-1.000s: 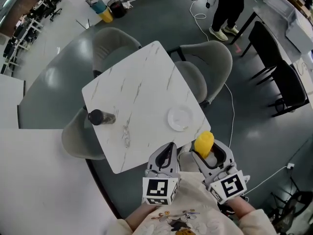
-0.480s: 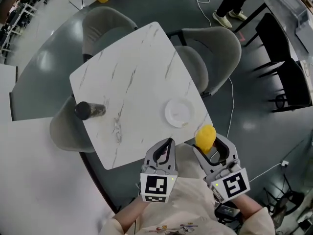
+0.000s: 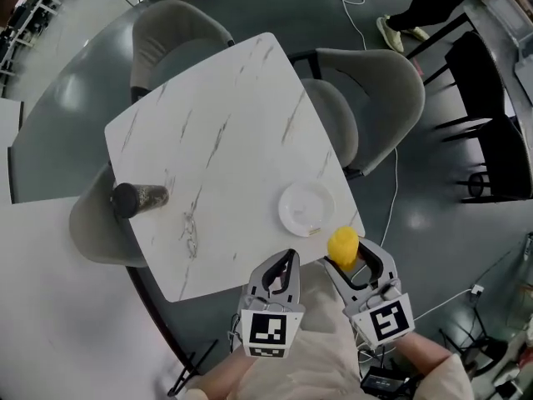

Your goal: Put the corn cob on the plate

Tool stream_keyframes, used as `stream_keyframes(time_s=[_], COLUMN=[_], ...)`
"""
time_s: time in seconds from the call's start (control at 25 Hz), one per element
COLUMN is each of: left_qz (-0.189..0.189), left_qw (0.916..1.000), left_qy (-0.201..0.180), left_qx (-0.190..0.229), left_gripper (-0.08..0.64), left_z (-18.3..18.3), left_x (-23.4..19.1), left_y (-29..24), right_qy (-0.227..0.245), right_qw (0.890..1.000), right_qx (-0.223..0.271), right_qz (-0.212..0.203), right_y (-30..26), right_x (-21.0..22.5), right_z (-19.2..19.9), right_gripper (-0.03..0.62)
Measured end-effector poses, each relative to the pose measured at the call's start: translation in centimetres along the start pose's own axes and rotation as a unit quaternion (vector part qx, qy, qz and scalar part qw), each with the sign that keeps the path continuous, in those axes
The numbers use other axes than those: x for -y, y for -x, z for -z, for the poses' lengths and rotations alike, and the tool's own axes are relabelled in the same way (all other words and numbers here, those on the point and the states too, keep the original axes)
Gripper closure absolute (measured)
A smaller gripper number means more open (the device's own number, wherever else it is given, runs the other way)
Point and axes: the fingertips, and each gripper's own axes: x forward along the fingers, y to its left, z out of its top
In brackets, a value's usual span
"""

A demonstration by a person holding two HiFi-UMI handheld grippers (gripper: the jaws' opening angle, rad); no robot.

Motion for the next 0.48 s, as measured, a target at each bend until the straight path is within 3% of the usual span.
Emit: stream_keyframes(time_s=[0.16, 0.48], left_qz=[-0.012, -0.012], left_qw=[0.9995, 0.9993], left_qy=[0.029, 0.034], left_qx=[-0.004, -0.004], left_gripper=[0.552, 0.552], left_z=[1.1, 3.1], left_x=[-1.5, -2.8], left_y=[-1.6, -4.8], right_qy=[-0.015, -0.023], right_qw=[1.000, 0.999], right_qx=[-0.014, -0.036], right_qz=[0.001, 0.006], right_y=[-1.6, -5.1], right_x=[0.8, 2.0], right_z=[1.2, 4.7], right_gripper=[0.357, 0.357])
